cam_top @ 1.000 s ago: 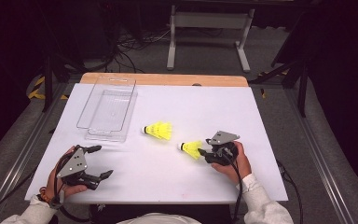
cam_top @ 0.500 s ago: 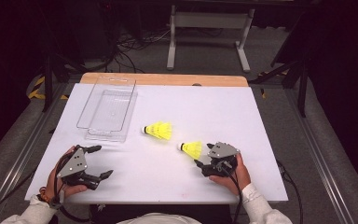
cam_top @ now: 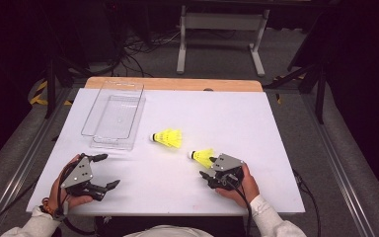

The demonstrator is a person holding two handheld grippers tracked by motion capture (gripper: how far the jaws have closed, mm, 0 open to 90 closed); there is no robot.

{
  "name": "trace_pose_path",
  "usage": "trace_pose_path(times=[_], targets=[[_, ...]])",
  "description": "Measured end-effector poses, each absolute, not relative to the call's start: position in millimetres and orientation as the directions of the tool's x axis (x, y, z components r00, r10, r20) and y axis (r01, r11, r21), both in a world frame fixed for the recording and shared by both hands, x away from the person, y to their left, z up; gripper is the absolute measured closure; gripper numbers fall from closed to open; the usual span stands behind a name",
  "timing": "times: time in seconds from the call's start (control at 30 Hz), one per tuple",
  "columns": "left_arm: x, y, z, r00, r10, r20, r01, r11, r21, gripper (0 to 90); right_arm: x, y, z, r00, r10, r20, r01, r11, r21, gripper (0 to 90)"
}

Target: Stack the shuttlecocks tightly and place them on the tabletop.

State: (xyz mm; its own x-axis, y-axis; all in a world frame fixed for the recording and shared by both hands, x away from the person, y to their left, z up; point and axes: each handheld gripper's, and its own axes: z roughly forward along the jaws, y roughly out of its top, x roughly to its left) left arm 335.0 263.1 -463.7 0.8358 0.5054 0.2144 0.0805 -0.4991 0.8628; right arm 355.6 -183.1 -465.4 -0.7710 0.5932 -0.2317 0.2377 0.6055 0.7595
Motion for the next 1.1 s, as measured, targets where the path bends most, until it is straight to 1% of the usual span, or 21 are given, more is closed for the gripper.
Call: trace_pose_path(times=[0.03, 0.07, 0.13, 0.2, 0.37, 0.5, 0.6, 1.1], targets=[[334.8, 262.9, -463.7, 0.836, 0.505, 0.215, 0.080, -0.499, 0.863, 8.8, 355.1, -182.0, -465.3, -0.768, 0.596, -0.235, 0.241, 0.609, 0.756, 46.2], [334.7, 262.7, -463.7, 0.836, 0.504, 0.216, 0.079, -0.501, 0.862, 8.8, 355.0, -180.9, -465.4, -0.766, 0.595, -0.242, 0.240, 0.614, 0.752, 51.7], [334.9, 262.6, -463.8, 0.836, 0.504, 0.216, 0.080, -0.502, 0.861, 8.8, 354.4, -179.9, -465.6, -0.772, 0.589, -0.237, 0.238, 0.615, 0.752, 57.1], [334.9, 262.7, -463.9, 0.836, 0.505, 0.215, 0.081, -0.501, 0.861, 8.8, 354.5, -179.1, -466.1, -0.772, 0.588, -0.241, 0.239, 0.620, 0.748, 64.5], [334.9, 262.6, -463.9, 0.836, 0.504, 0.216, 0.081, -0.502, 0.861, 8.8, 353.5, -178.2, -465.5, -0.765, 0.593, -0.252, 0.237, 0.622, 0.746, 79.2], [335.0, 262.7, -463.9, 0.836, 0.505, 0.216, 0.081, -0.502, 0.861, 8.8, 353.4, -178.2, -465.1, -0.754, 0.604, -0.257, 0.238, 0.617, 0.750, 88.2], [334.9, 262.5, -463.8, 0.836, 0.505, 0.215, 0.081, -0.501, 0.861, 8.8, 352.8, -178.4, -464.0, -0.750, 0.603, -0.270, 0.230, 0.621, 0.749, 90.0], [334.9, 262.7, -463.7, 0.836, 0.504, 0.217, 0.079, -0.501, 0.862, 8.8, 349.8, -179.1, -460.1, -0.740, 0.602, -0.301, 0.198, 0.622, 0.757, 90.0]])
